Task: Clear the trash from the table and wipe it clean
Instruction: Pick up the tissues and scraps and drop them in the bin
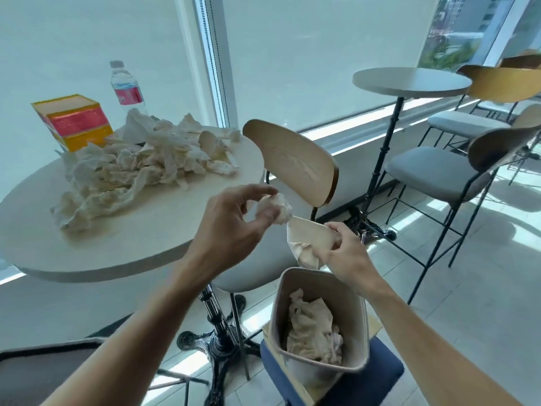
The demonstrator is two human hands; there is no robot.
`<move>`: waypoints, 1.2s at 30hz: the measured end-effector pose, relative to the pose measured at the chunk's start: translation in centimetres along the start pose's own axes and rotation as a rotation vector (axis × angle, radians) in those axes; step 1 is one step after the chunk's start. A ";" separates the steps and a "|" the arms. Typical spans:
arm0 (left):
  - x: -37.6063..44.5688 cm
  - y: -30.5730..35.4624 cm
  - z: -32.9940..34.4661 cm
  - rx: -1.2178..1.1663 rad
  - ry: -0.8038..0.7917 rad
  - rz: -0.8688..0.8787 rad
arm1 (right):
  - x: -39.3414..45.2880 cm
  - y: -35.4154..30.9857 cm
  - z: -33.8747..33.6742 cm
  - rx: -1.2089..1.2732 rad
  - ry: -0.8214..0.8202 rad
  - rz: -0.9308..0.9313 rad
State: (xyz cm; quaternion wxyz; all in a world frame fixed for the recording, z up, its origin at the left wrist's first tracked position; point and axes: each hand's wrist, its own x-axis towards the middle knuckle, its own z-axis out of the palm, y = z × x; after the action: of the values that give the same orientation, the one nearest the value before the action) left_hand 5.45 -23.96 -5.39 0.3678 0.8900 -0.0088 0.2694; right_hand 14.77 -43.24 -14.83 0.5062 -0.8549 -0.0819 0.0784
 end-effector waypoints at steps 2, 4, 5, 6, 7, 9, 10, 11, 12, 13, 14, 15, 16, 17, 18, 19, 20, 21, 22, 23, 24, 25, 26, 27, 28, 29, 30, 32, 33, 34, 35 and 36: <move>-0.6 0.1 1.6 -0.002 -0.051 -0.017 | 0.0 2.1 0.2 -0.043 -0.045 0.056; -1.2 0.2 3.2 -0.008 -0.090 -0.029 | -0.2 4.0 0.5 -0.075 -0.108 0.112; -1.4 0.1 3.9 -0.004 -0.108 -0.042 | -0.3 4.8 0.7 -0.093 -0.144 0.136; -1.7 0.0 4.6 0.006 -0.122 -0.052 | -0.4 5.4 0.8 -0.117 -0.176 0.154; -1.9 -0.1 5.3 0.015 -0.134 -0.065 | -0.5 6.0 0.8 -0.144 -0.203 0.168; -2.4 -0.4 6.6 0.010 -0.154 -0.091 | -0.4 6.6 0.6 -0.177 -0.242 0.168; -2.7 -0.5 7.2 0.003 -0.167 -0.108 | -0.2 6.8 0.4 -0.169 -0.251 0.163; -3.0 -0.6 7.9 -0.001 -0.183 -0.128 | 0.0 6.9 0.2 -0.153 -0.250 0.156; -3.4 -0.7 8.5 -0.001 -0.199 -0.146 | 0.3 7.0 0.0 -0.140 -0.245 0.145; -3.7 -0.9 9.1 0.000 -0.216 -0.166 | 0.6 7.0 -0.2 -0.133 -0.240 0.136; -4.2 -1.0 9.7 -0.002 -0.231 -0.190 | 0.8 6.9 -0.4 -0.133 -0.235 0.124; -4.6 -1.2 10.4 -0.009 -0.240 -0.215 | 1.2 6.8 -0.6 -0.132 -0.232 0.110; -5.0 -1.3 11.0 -0.019 -0.242 -0.239 | 1.5 6.6 -0.9 -0.126 -0.228 0.092; -5.4 -1.5 11.7 -0.026 -0.240 -0.261 | 1.9 6.4 -1.1 -0.112 -0.226 0.078; -5.8 -1.8 12.4 -0.027 -0.239 -0.284 | 2.2 6.2 -1.4 -0.096 -0.224 0.065; -6.1 -2.2 13.2 -0.017 -0.242 -0.309 | 2.6 6.1 -1.6 -0.077 -0.223 0.059; -6.4 -2.6 13.8 0.000 -0.257 -0.338 | 2.9 6.1 -1.8 -0.058 -0.223 0.055; -6.6 -2.9 14.4 0.026 -0.288 -0.367 | 3.2 6.0 -1.9 -0.038 -0.224 0.058; -6.7 -3.0 14.7 0.053 -0.324 -0.386 | 3.4 5.9 -2.1 -0.024 -0.227 0.058; -6.8 -3.1 14.9 0.082 -0.351 -0.395 | 3.6 5.7 -2.1 -0.013 -0.231 0.054; -6.9 -3.0 14.8 0.099 -0.361 -0.397 | 3.7 5.5 -2.3 -0.006 -0.236 0.043; -6.8 -2.8 14.6 0.108 -0.350 -0.393 | 3.8 5.2 -2.4 0.001 -0.239 0.029; -6.6 -2.6 14.2 0.109 -0.328 -0.388 | 3.8 4.7 -2.5 0.005 -0.243 0.010; -6.3 -2.2 13.5 0.105 -0.302 -0.381 | 3.8 4.1 -2.5 0.007 -0.251 -0.009; -6.0 -1.9 12.7 0.098 -0.276 -0.370 | 3.7 3.3 -2.6 0.009 -0.263 -0.031; -5.6 -1.4 11.9 0.092 -0.250 -0.350 | 3.7 2.4 -2.6 0.013 -0.276 -0.057; -5.2 -1.1 10.9 0.084 -0.226 -0.327 | 3.6 1.4 -2.7 0.020 -0.290 -0.086; -4.5 -0.3 8.7 0.063 -0.171 -0.280 | 3.5 -0.9 -2.5 0.037 -0.327 -0.145; -4.2 0.0 7.5 0.058 -0.138 -0.261 | 3.5 -2.2 -2.4 0.051 -0.346 -0.175; -3.9 0.3 6.3 0.055 -0.098 -0.250 | 3.3 -3.5 -2.3 0.064 -0.362 -0.207; -3.7 0.6 5.0 0.052 -0.058 -0.243 | 3.2 -4.9 -2.1 0.075 -0.373 -0.241; -3.6 0.9 3.6 0.046 -0.024 -0.235 | 3.0 -6.3 -1.8 0.083 -0.378 -0.276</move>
State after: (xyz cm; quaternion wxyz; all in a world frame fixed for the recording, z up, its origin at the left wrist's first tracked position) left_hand 3.92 -27.70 -8.64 0.3763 0.8961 0.0972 0.2142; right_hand 17.68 -41.09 -8.62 0.5223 -0.7843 -0.2880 0.1705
